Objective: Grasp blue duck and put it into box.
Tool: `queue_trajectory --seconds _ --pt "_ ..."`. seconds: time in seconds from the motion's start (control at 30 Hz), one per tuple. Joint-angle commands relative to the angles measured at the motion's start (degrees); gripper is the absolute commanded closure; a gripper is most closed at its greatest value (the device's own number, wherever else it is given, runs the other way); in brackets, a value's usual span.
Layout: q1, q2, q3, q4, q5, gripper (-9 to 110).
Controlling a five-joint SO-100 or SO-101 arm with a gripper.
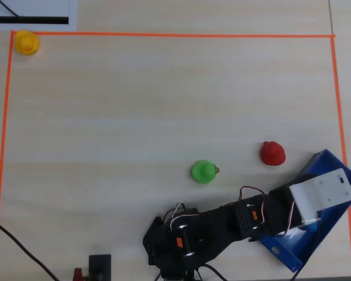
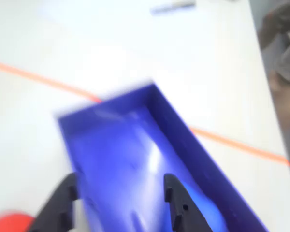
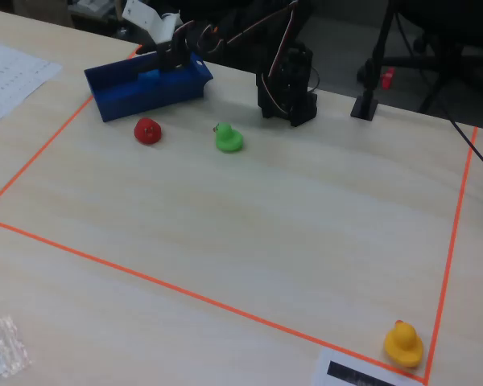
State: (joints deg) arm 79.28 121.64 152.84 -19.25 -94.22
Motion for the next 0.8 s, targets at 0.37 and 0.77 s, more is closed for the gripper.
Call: queue_trajectory --seconds 0.37,0.77 --pt "-40.3 18.2 -21.2 34.3 22.0 101" --pt "-81.0 35.9 -11.1 56.3 34.0 101"
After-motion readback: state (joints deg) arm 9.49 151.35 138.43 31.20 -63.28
